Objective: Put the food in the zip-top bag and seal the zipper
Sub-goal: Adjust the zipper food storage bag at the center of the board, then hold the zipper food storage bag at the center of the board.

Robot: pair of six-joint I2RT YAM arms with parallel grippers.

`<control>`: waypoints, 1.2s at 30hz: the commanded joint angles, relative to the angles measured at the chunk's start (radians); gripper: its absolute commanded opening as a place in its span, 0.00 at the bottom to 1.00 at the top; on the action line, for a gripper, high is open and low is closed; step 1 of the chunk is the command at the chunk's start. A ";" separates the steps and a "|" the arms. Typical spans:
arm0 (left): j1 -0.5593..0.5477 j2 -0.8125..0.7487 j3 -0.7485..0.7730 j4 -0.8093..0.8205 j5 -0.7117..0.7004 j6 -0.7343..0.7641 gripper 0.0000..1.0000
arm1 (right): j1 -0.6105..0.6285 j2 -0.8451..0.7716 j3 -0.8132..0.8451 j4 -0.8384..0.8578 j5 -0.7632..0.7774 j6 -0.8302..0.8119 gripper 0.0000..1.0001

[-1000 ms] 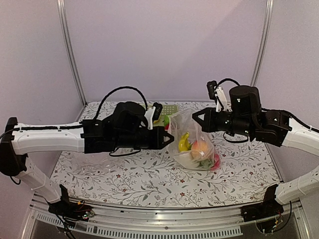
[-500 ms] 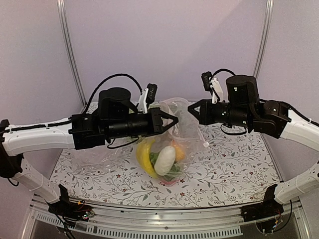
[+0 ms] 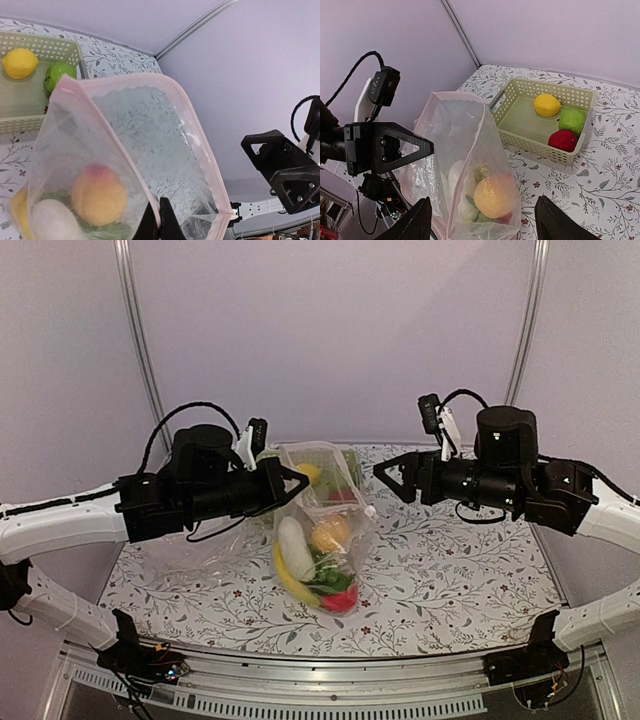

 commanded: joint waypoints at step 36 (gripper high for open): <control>0.034 -0.033 0.046 -0.100 0.009 0.035 0.00 | 0.117 -0.031 -0.374 0.430 -0.110 -0.157 0.30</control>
